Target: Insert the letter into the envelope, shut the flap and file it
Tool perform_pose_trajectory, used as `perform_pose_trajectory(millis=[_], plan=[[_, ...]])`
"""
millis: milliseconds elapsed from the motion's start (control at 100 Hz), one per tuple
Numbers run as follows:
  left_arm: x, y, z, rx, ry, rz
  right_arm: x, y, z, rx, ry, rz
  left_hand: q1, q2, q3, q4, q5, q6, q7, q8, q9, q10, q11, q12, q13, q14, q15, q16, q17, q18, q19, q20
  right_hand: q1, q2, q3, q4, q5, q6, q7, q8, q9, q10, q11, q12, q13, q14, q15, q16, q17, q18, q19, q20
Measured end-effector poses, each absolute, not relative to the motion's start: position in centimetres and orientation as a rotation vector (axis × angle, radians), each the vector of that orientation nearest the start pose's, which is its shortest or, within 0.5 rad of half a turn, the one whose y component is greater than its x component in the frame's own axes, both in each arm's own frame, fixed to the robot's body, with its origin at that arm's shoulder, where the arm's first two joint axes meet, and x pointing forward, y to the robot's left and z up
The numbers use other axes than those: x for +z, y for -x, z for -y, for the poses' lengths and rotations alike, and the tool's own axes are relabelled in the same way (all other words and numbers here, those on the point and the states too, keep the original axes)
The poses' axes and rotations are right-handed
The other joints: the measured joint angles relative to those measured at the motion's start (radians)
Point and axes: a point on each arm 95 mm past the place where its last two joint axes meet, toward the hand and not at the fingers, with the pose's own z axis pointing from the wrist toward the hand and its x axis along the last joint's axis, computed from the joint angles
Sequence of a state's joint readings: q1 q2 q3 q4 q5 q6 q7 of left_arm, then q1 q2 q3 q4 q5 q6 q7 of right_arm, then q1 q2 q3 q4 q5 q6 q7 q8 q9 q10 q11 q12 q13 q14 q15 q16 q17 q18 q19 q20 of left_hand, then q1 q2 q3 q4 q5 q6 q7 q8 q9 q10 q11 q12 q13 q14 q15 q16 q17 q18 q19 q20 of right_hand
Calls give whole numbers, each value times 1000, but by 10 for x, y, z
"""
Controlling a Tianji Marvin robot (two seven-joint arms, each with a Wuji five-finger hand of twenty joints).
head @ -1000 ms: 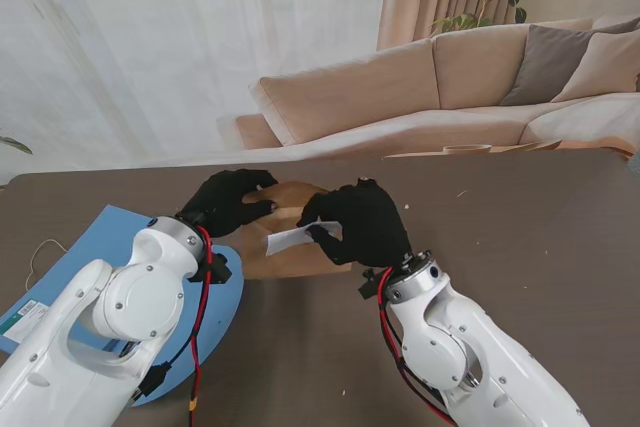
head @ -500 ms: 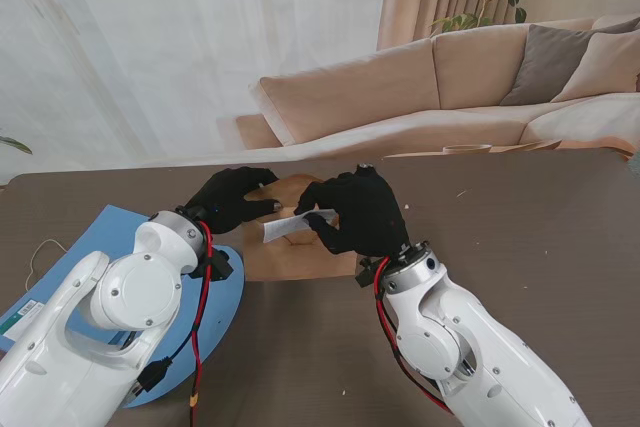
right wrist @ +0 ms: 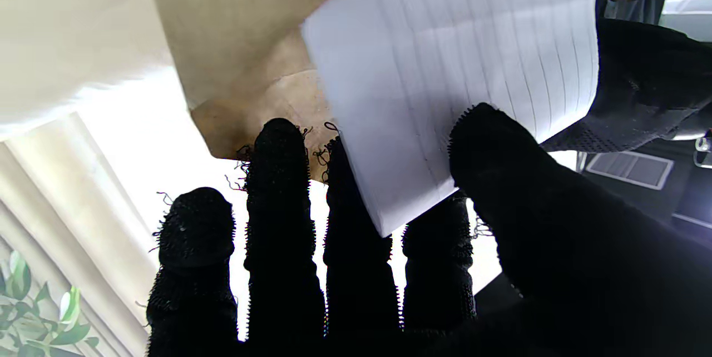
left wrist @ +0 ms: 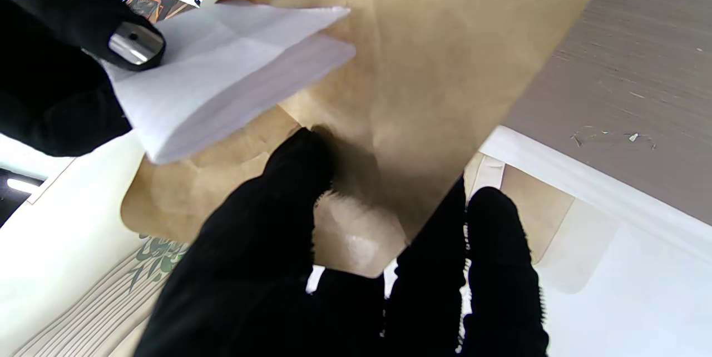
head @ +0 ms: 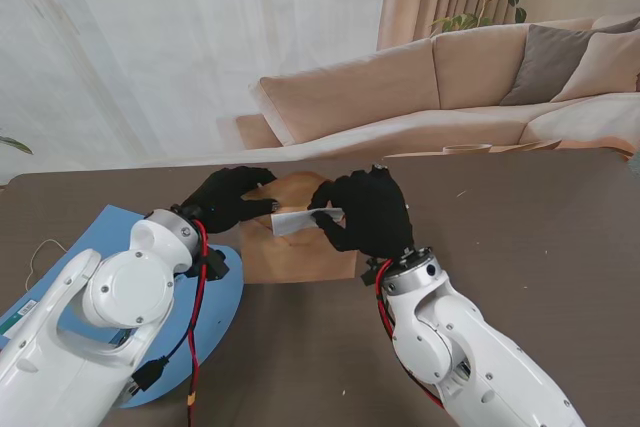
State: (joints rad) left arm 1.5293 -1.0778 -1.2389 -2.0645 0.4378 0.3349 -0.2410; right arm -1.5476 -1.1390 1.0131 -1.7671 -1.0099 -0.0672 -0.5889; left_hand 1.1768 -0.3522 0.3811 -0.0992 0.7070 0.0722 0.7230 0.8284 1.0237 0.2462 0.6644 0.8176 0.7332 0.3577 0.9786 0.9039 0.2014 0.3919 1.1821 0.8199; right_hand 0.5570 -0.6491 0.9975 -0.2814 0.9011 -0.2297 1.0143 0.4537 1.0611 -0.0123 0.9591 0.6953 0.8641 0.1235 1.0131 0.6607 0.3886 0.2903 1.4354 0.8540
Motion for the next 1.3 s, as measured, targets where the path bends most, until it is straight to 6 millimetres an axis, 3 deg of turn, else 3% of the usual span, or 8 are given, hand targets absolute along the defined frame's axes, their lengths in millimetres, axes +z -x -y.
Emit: perform_pose_trajectory(millis=[140,490,610,640,710,840,940,1300], plan=[[-177,-381,52,-1896,1661,-1263,-238,-355,-96,2033,-786,-981,0,0,-1,0,0,0,0,0,0,0,0,0,0,0,0,0,0,0,0,0,0,9,-56,16,9,25,2,-2,-23,13,20,12,-12,0,13,9,-8,0,0,10],[-177,-380,53,-1902,1658,-1262,-239,-353,-99,2000,-807,-944,0,0,-2,0,0,0,0,0,0,0,0,0,0,0,0,1,-1,0,0,0,-1,-5,-70,65,9,28,32,14,-23,15,61,36,-16,0,40,18,-18,0,1,21],[-177,-379,53,-1904,1658,-1260,-239,-354,-100,1987,-813,-941,0,0,-2,0,0,0,0,0,0,0,0,0,-1,0,0,1,-3,0,0,0,-3,-18,-55,76,8,42,50,37,-23,15,84,53,-17,0,50,30,-22,0,1,22],[-177,-379,54,-1904,1658,-1260,-239,-354,-100,1982,-814,-940,0,0,-2,0,0,0,0,0,-1,0,0,0,-2,0,-1,1,-3,0,0,0,-4,-23,-46,103,8,42,52,42,-23,15,88,57,-19,0,52,32,-26,0,1,22],[-177,-379,54,-1904,1658,-1261,-240,-354,-101,1968,-818,-938,0,0,-2,0,0,0,0,0,-1,0,0,0,-2,0,-1,1,-3,0,0,0,-17,-28,-33,124,6,44,65,51,-48,15,109,71,-29,0,63,42,-31,0,1,23],[-177,-378,54,-1905,1657,-1261,-239,-354,-102,1958,-812,-938,0,0,-2,0,0,0,0,2,-1,0,0,0,-2,0,-5,1,-3,0,0,0,-21,-30,-5,127,3,55,93,63,-49,13,132,92,-40,0,75,53,-33,0,2,33],[-177,-378,54,-1905,1656,-1260,-239,-355,-103,1955,-802,-942,0,0,-2,0,0,0,0,2,-1,0,0,0,-3,0,-7,1,-3,0,0,0,-32,-40,8,161,2,67,110,64,-50,10,143,103,-40,0,76,55,-42,0,2,34],[-176,-377,55,-1914,1652,-1245,-240,-358,-107,1955,-761,-1031,1,0,-2,0,0,3,0,3,-1,0,0,0,-3,0,-9,1,-3,0,0,0,-32,-50,4,162,2,67,114,48,-61,5,143,105,-63,0,76,57,-50,0,2,34]])
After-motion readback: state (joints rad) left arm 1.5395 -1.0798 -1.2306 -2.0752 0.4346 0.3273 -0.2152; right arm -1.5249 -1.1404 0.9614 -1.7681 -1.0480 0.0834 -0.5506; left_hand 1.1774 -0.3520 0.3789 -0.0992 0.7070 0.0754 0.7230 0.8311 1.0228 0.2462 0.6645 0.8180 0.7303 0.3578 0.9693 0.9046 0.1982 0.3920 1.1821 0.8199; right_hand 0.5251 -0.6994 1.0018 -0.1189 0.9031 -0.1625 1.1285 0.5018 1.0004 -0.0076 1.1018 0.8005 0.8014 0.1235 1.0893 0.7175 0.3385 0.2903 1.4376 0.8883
